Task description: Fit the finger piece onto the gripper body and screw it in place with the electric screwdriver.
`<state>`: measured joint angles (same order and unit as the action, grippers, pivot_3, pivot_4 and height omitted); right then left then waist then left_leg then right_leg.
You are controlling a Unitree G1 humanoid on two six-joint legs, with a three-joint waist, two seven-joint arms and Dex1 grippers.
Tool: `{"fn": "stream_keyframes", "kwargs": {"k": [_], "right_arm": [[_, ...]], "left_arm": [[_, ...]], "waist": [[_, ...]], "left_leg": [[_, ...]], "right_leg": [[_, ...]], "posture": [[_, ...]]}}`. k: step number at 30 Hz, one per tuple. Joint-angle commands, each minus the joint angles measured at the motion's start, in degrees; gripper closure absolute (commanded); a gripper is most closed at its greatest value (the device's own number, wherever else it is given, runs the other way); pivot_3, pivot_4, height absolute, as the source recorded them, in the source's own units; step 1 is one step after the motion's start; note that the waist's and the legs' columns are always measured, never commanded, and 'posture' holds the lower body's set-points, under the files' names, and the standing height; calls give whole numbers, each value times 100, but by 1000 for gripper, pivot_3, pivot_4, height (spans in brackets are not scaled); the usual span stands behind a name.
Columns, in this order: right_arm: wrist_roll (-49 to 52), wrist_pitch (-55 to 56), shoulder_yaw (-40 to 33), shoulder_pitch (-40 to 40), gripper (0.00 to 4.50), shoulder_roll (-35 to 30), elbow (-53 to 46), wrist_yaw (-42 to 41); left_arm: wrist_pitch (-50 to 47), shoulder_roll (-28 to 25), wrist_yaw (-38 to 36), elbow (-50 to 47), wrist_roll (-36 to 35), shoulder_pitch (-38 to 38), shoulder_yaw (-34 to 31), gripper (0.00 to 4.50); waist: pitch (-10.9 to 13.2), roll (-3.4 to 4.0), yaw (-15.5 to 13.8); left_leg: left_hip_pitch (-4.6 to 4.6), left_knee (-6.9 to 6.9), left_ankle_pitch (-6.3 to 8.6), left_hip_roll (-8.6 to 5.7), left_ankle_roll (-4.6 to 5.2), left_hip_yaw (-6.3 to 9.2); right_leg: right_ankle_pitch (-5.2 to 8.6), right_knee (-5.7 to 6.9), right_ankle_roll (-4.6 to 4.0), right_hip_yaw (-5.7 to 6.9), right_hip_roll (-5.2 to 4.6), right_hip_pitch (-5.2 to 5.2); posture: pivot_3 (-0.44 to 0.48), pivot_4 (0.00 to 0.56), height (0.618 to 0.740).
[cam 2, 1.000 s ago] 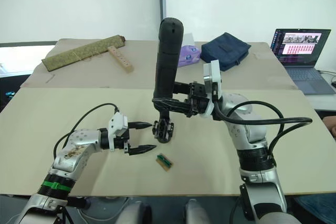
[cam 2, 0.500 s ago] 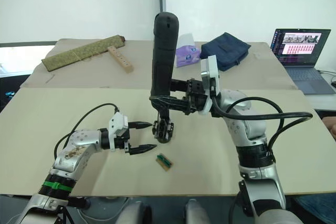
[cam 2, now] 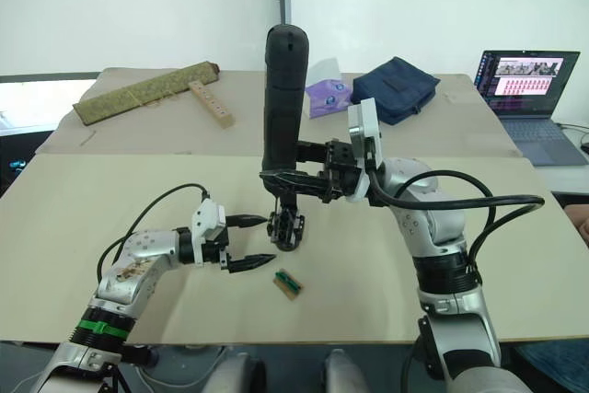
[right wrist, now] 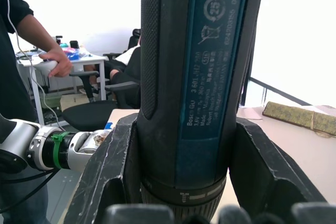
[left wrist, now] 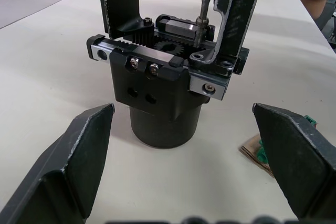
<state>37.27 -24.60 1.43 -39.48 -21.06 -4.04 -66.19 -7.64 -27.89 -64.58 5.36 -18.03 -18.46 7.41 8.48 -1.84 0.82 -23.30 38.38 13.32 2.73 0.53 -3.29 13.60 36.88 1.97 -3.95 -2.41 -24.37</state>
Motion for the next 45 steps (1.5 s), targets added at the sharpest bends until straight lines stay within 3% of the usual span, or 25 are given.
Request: {"fn": "stream_keyframes", "kwargs": {"k": [1,45], "right_arm": [[157,30,-106,-172,2572,-4,-153,-22],[48,-20,-26,-203,2572,-144,35,-108]], "left_arm": [[143,6,-5,-92,0,-8,-28,0],[81,13,40,-172,-8,43,-5,0]], "waist": [[0,0,0],[0,0,1]], "left_leg": [[0,0,0,0,0,0],[0,0,0,0,0,0]], "right_leg": [[0,0,0,0,0,0],[0,0,0,0,0,0]], "posture": [[0,150,740],[0,150,740]]}}
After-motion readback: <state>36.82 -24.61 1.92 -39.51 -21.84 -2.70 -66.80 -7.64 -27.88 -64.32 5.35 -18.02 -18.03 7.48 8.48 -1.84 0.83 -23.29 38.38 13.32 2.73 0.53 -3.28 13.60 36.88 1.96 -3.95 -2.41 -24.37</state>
